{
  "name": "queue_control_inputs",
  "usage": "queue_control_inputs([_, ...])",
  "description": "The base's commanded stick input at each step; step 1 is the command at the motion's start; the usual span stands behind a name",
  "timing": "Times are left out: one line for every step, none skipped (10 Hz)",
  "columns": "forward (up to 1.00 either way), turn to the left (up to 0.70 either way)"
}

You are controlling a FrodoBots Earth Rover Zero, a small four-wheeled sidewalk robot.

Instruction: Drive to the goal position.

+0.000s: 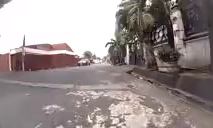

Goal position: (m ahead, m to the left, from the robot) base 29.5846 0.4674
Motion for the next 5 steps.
queue_control_inputs([1.0,0.0])
queue_control_inputs([1.0,0.0])
queue_control_inputs([1.0,0.0])
queue_control_inputs([1.0,0.0])
queue_control_inputs([1.0,0.0])
